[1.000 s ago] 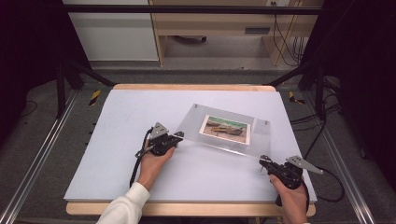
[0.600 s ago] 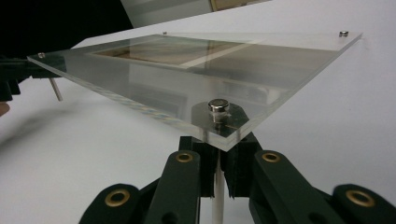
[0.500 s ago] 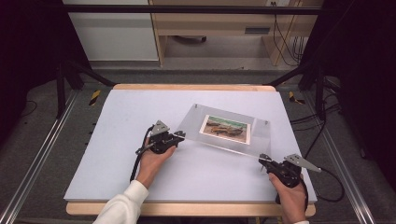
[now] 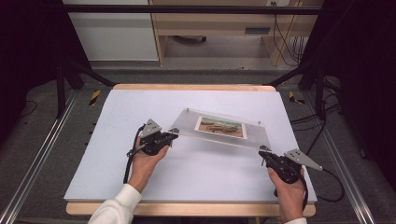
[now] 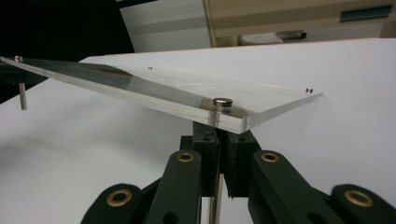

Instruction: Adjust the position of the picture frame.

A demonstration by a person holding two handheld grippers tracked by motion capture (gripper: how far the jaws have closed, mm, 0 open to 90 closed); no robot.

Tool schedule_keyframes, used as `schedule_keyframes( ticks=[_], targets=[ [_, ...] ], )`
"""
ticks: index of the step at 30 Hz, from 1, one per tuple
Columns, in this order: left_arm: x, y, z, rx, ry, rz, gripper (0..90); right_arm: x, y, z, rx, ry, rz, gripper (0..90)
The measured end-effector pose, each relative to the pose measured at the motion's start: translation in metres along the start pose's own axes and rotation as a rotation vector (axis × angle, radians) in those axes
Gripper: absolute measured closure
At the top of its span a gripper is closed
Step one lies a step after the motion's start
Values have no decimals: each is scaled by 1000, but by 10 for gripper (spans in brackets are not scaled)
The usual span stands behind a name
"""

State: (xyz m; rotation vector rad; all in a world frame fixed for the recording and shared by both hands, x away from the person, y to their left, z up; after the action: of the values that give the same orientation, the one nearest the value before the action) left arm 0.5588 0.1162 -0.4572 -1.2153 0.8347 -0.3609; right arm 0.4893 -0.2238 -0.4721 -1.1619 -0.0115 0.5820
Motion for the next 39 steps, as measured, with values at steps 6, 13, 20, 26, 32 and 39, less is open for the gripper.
schedule_keyframes(
  ticks=[6,13,20,26,32,39],
  targets=[
    [-33,0,13,-13,-57,-26,832,21,-7,20,-27,-37,18,844],
    [-60,10,32,-39,-118,-57,830,53,-17,46,-59,-86,26,847],
    [-69,21,53,-48,-161,-72,830,80,-18,61,-77,-111,43,847],
    [-63,31,61,-57,-172,-70,828,92,-16,62,-83,-110,60,846],
    [-57,35,63,-63,-169,-71,828,93,-12,59,-71,-107,62,846],
    [-55,42,59,-65,-166,-56,829,92,-7,57,-65,-112,72,850]
  ],
)
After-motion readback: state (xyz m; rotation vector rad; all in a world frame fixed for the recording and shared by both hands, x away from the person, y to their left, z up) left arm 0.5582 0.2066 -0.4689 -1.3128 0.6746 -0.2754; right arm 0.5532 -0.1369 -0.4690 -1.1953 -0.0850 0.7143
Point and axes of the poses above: each handheld gripper's, and its own axes: x roughly forward along the jaws, y roughly out of its underside, z roughly to its left, the point moved 8 cm from there along x, roughly forward along the jaws, and after that the axes turned 13 degrees about x, right-handed, at the moved point
